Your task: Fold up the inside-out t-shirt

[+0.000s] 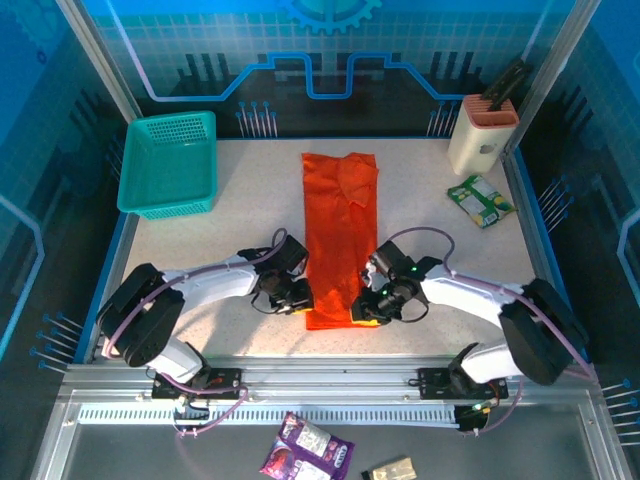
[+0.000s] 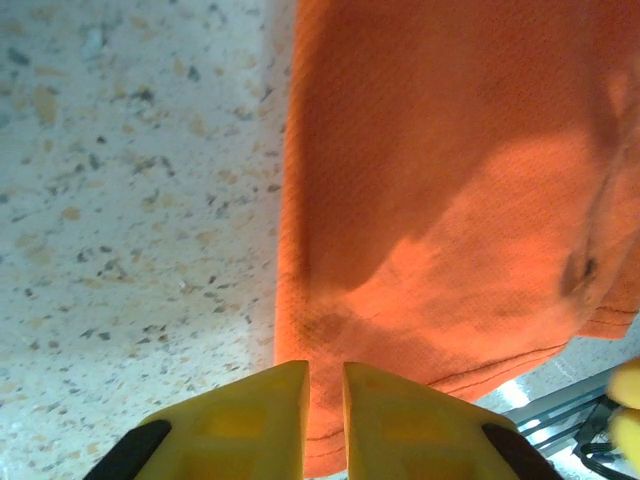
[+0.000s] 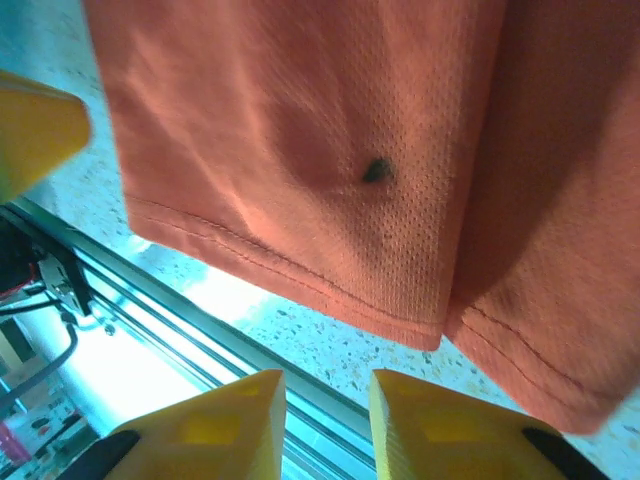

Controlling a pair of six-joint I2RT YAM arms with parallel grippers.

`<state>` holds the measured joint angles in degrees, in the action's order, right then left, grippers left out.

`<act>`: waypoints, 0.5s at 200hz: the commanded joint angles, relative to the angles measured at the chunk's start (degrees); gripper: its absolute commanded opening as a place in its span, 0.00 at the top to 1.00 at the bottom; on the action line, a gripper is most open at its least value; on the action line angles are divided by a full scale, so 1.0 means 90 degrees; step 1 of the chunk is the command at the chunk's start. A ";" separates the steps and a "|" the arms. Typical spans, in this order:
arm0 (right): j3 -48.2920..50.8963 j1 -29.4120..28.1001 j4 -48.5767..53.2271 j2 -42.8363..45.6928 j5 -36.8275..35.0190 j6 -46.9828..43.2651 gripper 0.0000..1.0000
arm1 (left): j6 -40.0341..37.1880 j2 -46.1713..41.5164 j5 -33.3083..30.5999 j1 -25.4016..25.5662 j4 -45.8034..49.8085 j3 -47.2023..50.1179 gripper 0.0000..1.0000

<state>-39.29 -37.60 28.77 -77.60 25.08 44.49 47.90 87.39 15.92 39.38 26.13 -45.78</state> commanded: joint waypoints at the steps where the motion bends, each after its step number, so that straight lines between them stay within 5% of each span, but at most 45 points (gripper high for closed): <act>1: -0.0122 0.0285 0.0970 0.0243 -0.0709 -0.0175 0.68 | -0.0050 -0.0216 -0.0035 -0.0012 0.0154 0.0131 0.82; 100: 0.0464 0.0729 0.0367 -0.0343 -0.0216 -0.0528 0.59 | 0.0156 -0.0443 0.0246 0.0013 -0.0284 0.0667 0.76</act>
<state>-36.10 -31.68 33.74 -79.15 21.61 40.25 48.16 84.36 15.97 39.38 25.19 -41.15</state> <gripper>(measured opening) 0.413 0.228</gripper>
